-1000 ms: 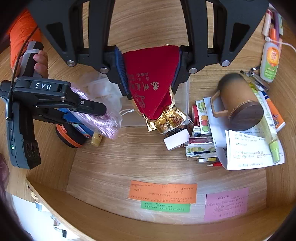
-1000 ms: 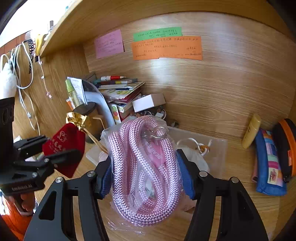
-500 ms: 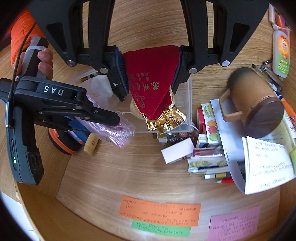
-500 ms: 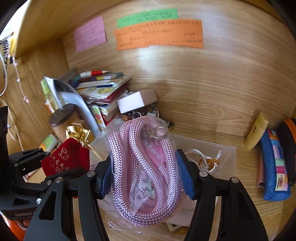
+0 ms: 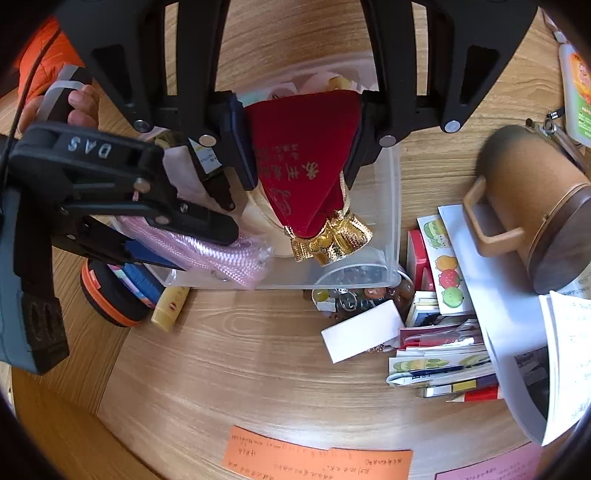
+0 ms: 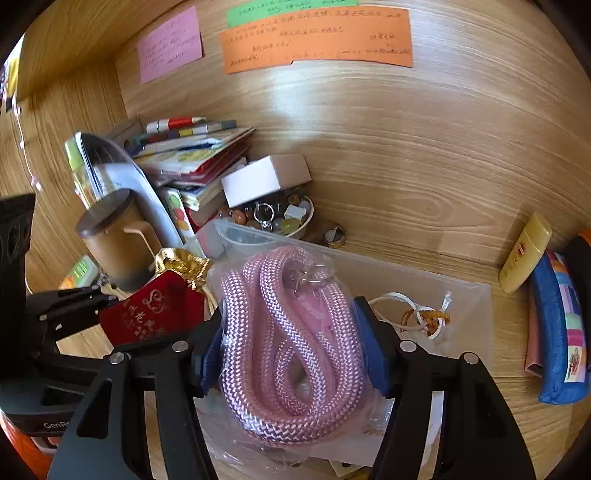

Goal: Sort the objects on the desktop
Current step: 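Carry the red pouch and pink rope bag over the clear box with both grippers, then lower and release the red pouch with the left gripper while the right gripper drops the rope bag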

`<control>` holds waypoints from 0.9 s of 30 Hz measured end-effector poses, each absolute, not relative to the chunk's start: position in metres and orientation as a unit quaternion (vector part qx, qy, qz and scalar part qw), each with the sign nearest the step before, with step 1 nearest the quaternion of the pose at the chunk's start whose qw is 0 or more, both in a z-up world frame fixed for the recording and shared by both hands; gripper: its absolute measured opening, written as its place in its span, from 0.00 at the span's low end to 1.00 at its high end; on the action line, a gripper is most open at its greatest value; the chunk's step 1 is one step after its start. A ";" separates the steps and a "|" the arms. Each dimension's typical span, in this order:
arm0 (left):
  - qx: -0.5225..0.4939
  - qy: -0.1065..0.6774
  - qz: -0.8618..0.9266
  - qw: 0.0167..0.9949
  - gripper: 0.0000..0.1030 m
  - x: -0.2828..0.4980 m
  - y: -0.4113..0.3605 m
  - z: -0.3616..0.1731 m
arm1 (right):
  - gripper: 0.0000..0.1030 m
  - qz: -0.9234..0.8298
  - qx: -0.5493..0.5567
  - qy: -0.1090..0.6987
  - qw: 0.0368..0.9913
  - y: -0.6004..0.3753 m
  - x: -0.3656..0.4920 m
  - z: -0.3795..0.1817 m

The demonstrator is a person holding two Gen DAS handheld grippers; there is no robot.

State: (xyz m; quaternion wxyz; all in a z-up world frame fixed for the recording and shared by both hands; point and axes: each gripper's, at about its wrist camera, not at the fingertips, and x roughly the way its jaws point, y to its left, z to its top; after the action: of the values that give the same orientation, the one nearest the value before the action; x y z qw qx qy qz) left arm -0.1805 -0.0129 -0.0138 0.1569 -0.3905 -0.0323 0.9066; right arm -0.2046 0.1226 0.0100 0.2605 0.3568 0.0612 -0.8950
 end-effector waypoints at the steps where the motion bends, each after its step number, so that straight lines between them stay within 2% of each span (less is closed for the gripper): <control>1: -0.393 -0.029 0.905 0.159 0.42 -0.182 -0.012 -0.016 | 0.59 -0.896 0.354 0.066 0.260 0.121 -0.204 0.009; 5: -0.390 -0.007 0.908 0.156 0.42 -0.183 -0.006 -0.019 | 0.61 -0.900 0.349 0.076 0.251 0.120 -0.202 0.006; 13: -0.381 0.015 0.911 0.156 0.50 -0.180 -0.001 -0.020 | 0.71 -0.902 0.348 0.083 0.241 0.119 -0.200 0.005; 18: -0.367 0.026 0.918 0.147 0.62 -0.173 0.000 -0.018 | 0.77 -0.904 0.340 0.077 0.246 0.119 -0.192 0.011; 20: -0.365 0.027 0.919 0.148 0.63 -0.173 0.001 -0.018 | 0.81 -0.906 0.333 0.072 0.253 0.119 -0.187 0.016; 25: -0.363 0.020 0.920 0.148 0.63 -0.172 -0.002 -0.015 | 0.82 -0.911 0.317 0.069 0.255 0.121 -0.179 0.025; 27: -0.359 0.015 0.921 0.149 0.68 -0.171 -0.004 -0.013 | 0.83 -0.910 0.319 0.064 0.257 0.122 -0.178 0.028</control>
State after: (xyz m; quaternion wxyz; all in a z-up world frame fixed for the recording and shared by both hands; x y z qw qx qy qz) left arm -0.1709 -0.0038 -0.0127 0.1490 -0.3592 0.0150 0.9212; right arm -0.1785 0.1220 0.0283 0.2569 0.3185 0.0644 -0.9102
